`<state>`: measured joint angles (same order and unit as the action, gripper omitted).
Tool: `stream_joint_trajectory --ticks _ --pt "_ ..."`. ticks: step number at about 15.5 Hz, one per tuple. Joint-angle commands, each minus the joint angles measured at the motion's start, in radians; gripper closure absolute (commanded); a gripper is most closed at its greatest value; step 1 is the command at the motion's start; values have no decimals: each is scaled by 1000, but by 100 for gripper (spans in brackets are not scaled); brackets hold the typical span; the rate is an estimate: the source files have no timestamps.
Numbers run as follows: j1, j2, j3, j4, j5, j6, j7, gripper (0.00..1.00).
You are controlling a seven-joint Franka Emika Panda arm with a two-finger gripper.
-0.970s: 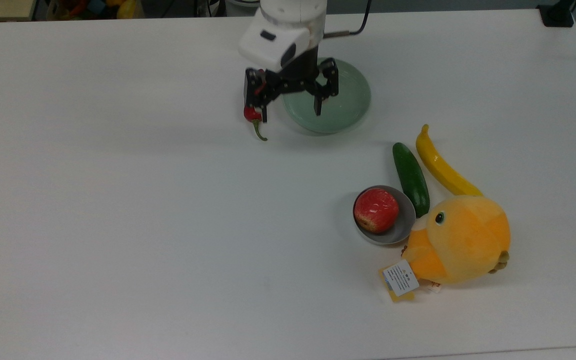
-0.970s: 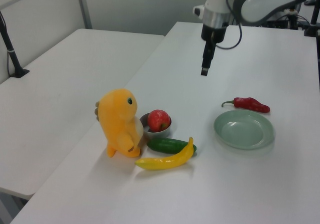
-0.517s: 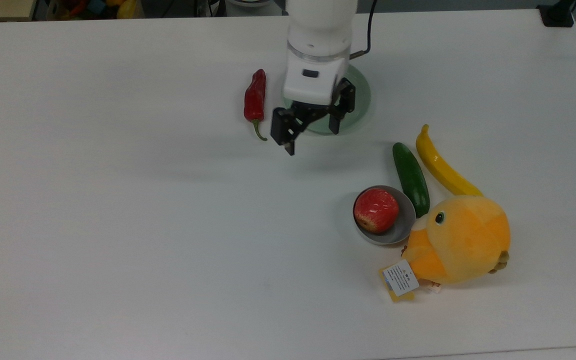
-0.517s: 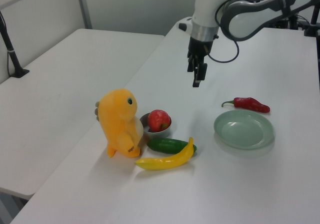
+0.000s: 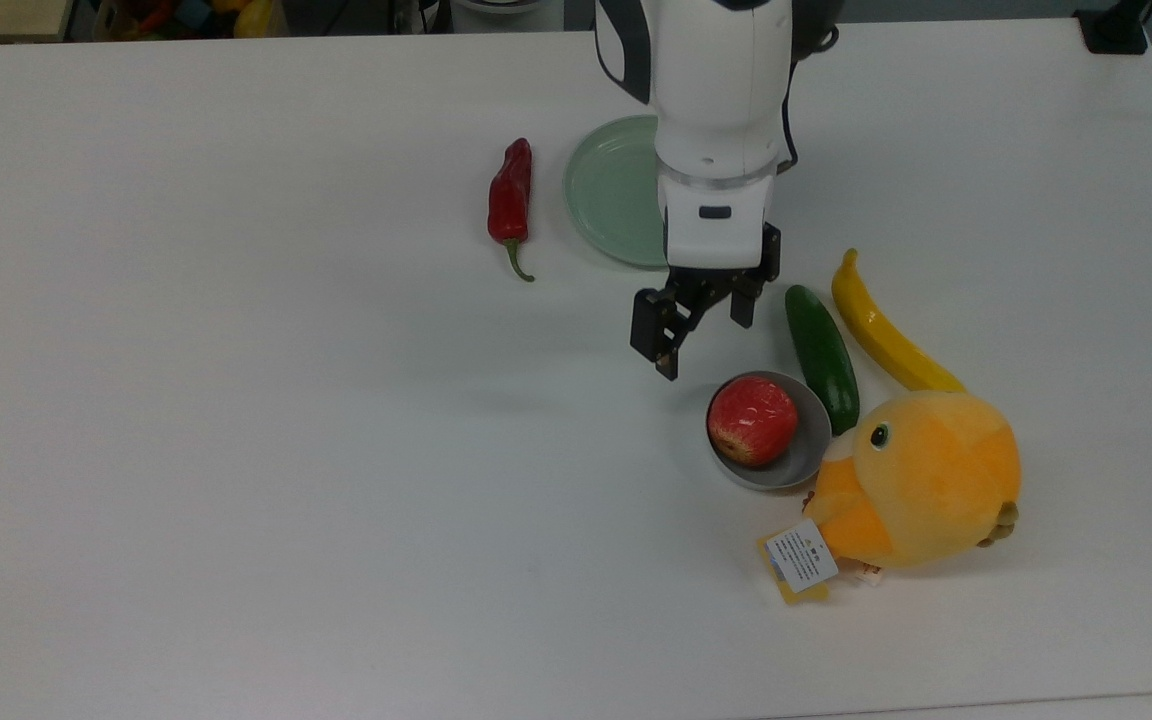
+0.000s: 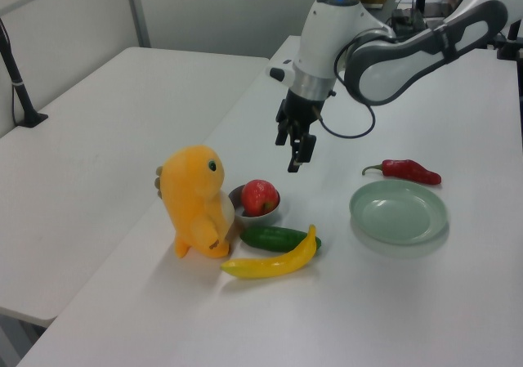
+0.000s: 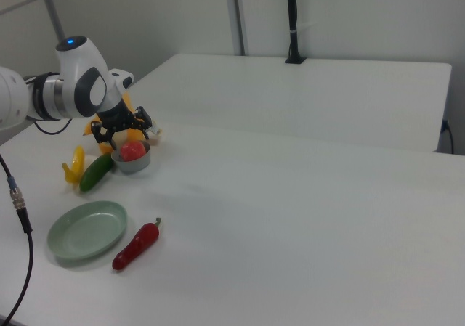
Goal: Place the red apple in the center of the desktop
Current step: 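Move the open gripper over the red apple in the grey bowl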
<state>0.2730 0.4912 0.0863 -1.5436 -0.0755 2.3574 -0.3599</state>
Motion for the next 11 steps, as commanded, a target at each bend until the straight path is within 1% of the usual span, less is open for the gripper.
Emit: stream_joint_trajectory --ticks 1,4,6,11 --pt "5 82 3 89 -13 58 53 0" --pt "3 139 12 123 -41 77 56 0" --pt "-3 147 44 128 -56 77 53 0" --pt "5 148 61 128 -66 77 44 0"
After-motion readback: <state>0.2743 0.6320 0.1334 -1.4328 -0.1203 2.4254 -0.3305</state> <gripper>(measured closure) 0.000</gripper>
